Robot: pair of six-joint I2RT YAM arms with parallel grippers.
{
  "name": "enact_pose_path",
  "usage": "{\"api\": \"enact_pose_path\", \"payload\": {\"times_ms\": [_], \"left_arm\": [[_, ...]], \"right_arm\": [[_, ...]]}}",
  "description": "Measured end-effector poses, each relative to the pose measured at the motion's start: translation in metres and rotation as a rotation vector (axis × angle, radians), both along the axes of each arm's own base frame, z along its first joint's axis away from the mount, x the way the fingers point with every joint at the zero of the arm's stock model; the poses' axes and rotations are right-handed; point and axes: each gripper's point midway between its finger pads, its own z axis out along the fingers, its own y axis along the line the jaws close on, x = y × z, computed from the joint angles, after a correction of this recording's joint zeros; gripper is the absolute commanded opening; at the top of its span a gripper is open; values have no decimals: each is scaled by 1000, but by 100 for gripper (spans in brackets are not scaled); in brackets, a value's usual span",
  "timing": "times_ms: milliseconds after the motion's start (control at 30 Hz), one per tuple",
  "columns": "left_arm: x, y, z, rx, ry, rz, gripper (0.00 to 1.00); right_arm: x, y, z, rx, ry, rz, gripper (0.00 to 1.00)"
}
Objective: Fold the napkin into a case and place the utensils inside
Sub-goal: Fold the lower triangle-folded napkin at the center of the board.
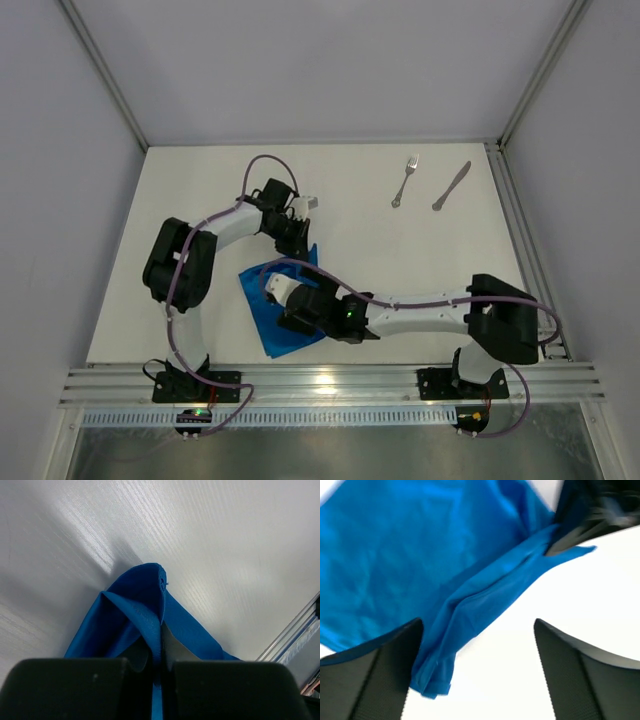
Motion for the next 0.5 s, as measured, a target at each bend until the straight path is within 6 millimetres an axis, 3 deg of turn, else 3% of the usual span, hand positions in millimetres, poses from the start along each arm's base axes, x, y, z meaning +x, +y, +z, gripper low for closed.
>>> {"api": "enact_pose_path", "payload": {"times_ms": [167, 267, 367, 500], "left_arm": [[1, 0, 1, -10, 0, 2, 0], [1, 1, 1, -14, 4, 2, 0], [0, 0, 1, -22, 5, 0, 0], [-1, -1, 1, -29, 8, -3, 1]], "right_arm": [[1, 0, 61, 266, 50, -85, 99], [6, -6, 83, 434, 124, -150, 99], [17, -17, 85, 576, 216, -254, 99], [22, -21, 61, 629, 326, -377, 99]]}}
